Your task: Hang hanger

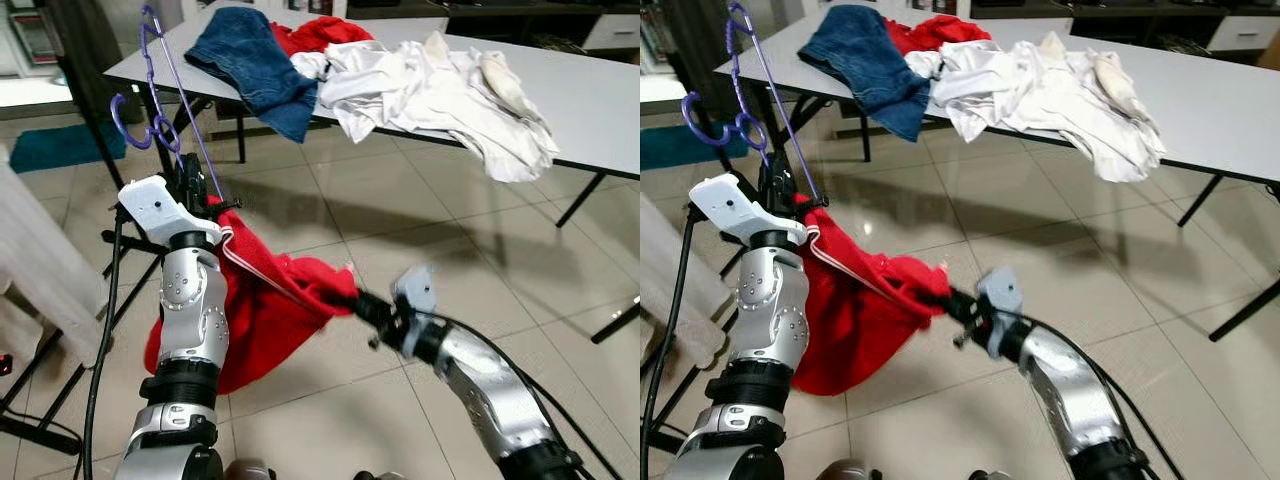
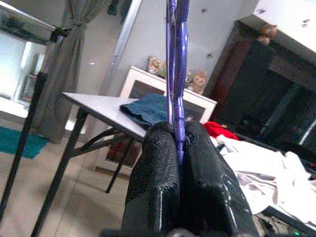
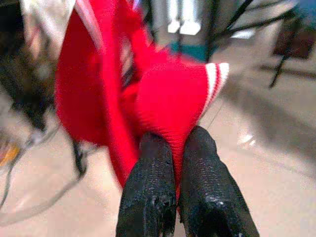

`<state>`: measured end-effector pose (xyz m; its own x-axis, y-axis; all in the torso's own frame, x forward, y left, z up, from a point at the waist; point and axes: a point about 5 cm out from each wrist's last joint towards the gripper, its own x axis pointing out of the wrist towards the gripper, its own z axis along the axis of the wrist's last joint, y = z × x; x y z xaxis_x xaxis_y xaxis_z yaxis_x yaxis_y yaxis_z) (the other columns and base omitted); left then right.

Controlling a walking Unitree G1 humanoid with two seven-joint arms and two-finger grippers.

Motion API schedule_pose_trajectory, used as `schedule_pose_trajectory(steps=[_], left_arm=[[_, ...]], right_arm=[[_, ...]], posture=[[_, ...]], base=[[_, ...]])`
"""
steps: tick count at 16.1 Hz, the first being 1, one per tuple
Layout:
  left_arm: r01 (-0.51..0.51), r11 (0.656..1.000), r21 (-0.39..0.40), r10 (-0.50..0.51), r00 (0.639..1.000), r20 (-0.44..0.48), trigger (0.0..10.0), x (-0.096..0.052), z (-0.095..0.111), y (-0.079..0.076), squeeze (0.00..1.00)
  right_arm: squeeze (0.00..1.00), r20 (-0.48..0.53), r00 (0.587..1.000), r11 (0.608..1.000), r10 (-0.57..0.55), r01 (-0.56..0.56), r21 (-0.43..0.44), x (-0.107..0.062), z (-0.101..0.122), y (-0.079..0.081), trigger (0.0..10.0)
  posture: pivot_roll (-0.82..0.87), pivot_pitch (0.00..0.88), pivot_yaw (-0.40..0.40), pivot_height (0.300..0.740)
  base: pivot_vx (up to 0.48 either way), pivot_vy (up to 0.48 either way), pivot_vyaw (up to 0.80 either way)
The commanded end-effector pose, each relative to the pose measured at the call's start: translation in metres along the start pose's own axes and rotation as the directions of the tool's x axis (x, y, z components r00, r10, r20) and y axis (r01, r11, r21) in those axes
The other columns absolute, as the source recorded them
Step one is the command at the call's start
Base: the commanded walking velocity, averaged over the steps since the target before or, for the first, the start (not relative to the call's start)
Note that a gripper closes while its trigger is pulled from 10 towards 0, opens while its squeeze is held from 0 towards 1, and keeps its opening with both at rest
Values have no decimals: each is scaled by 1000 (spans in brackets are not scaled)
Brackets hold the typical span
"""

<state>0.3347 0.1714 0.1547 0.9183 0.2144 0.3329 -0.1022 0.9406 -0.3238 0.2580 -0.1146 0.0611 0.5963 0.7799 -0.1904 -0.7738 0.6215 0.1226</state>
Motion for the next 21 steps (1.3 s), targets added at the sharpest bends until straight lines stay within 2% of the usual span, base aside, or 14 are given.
schedule_pose_trajectory(steps=[1, 3, 4, 8, 10, 11, 13, 15, 17, 18, 19, 21], left_arm=[[1, 1000, -7, -1, 999, 41, 10000, 6, 7, -5, 0], [-8, 1000, -14, 9, 999, 38, 10000, 6, 7, -4, 0], [-20, 999, -28, 21, 999, 35, 10000, 7, 7, -2, 0], [-24, 999, -31, 25, 999, 39, 10000, 9, 8, -1, 0], [-33, 999, -30, 34, 999, 42, 10000, 10, 9, 1, 0], [-33, 999, -30, 34, 999, 42, 10000, 10, 9, 1, 0], [-55, 998, -26, 56, 997, 53, 10000, 11, 10, 4, 0], [-85, 996, -12, 86, 994, 66, 10000, 13, 12, 8, 0], [-98, 995, -8, 98, 993, 68, 10000, 13, 13, 9, 0], [-65, 998, 25, 63, 996, 55, 10000, 14, 12, 6, 0], [14, 997, 70, -16, 999, 32, 10000, 12, 8, -2, 0], [145, 988, 53, -142, 988, -53, 10000, 5, -4, -17, 0]], right_arm=[[0, -74, 997, 1000, 3, -3, -4, -7, -14, -3, 0], [0, -121, 992, 1000, -21, 20, -5, -10, -22, -6, 0], [0, -210, 975, 996, -79, 72, -43, -16, -37, -14, 0], [0, -281, 936, 977, -213, 197, -84, -24, -47, -31, 0], [0, -275, 866, 909, -417, 396, -130, -35, -44, -59, 0], [0, -275, 866, 909, -417, 396, -130, -35, -44, -59, 0], [0, -243, 787, 824, -567, 542, -166, -45, -39, -80, 0], [0, -202, 737, 764, -645, 620, -179, -53, -32, -90, 0], [0, -175, 727, 747, -665, 639, -183, -54, -29, -93, 0], [0, -92, 782, 785, -616, 601, -147, -45, -18, -88, 0], [0, 9, 838, 832, -545, 542, -123, -34, -4, -79, 0], [0, 124, 863, 859, -490, 502, -98, -22, 14, -69, 0]], posture=[[238, 8, -29, 740], [238, 8, -31, 740], [239, 8, -31, 740], [239, 8, -31, 740], [239, 8, -31, 740], [239, 8, -31, 740], [242, 5, -28, 740], [243, 3, -28, 740], [243, 3, -28, 740], [239, 4, -28, 740], [239, 4, -28, 740], [239, 4, -28, 740]], base=[[0, 0, 0], [0, 0, 0], [0, 0, 0], [0, 0, 0], [0, 0, 0], [0, 0, 0], [0, 0, 0], [0, 0, 0], [0, 0, 0], [0, 0, 0], [0, 0, 0], [0, 0, 0]])
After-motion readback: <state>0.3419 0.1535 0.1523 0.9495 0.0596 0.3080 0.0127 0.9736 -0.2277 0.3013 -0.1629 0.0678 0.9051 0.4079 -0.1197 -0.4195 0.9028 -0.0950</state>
